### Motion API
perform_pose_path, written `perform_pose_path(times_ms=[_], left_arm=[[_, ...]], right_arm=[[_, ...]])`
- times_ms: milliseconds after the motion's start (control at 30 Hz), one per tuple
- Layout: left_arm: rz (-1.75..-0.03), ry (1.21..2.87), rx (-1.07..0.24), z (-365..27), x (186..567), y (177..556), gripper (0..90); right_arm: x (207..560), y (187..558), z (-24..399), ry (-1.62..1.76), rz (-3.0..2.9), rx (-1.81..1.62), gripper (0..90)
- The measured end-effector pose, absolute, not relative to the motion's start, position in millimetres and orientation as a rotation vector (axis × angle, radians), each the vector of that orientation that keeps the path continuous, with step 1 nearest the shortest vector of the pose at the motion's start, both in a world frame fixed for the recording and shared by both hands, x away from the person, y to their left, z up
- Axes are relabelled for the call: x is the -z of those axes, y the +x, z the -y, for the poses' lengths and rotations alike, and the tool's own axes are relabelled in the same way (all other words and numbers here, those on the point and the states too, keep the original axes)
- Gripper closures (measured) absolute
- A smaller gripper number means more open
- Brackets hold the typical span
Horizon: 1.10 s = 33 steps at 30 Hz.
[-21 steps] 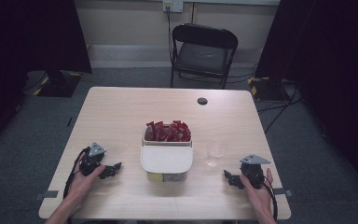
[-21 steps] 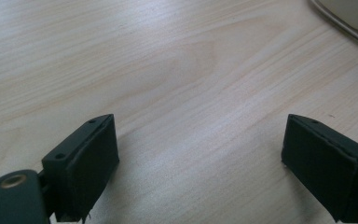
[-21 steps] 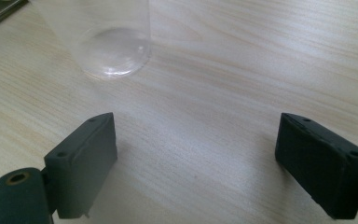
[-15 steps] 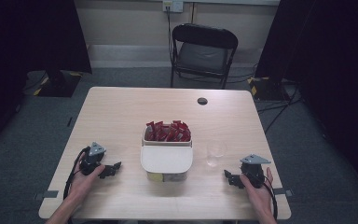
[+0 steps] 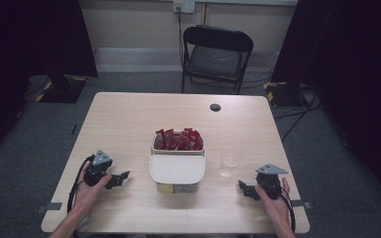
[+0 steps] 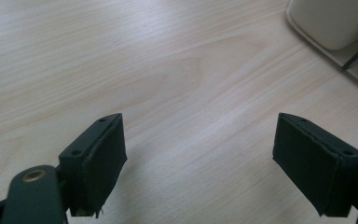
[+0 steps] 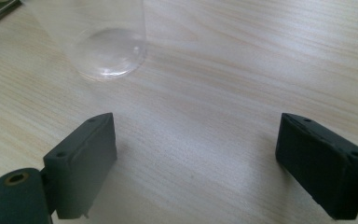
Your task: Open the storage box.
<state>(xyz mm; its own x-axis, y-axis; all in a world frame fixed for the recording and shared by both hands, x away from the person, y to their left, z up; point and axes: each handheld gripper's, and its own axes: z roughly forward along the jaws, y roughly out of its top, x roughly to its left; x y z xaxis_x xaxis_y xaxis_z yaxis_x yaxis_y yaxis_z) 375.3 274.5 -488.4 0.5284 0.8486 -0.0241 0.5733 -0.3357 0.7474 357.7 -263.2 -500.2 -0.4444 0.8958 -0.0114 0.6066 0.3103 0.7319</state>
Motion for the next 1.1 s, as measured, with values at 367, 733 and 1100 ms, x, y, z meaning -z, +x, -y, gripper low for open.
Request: perform_pose_path(times_ms=[367,733,1100], left_arm=[[-1.091,2.046,-0.428,-266,480,369,16.8],[-1.044,2.031,-0.379,-258,473,363,17.5],[-0.989,2.032,-0.347,-250,466,358,19.6]], right_arm=[[500,358,263,1.336,-2.164,-0.932,11.8],[500,358,263,1.335,-2.164,-0.932,11.7],[500,358,263,1.335,-2.164,-0.932,11.6]])
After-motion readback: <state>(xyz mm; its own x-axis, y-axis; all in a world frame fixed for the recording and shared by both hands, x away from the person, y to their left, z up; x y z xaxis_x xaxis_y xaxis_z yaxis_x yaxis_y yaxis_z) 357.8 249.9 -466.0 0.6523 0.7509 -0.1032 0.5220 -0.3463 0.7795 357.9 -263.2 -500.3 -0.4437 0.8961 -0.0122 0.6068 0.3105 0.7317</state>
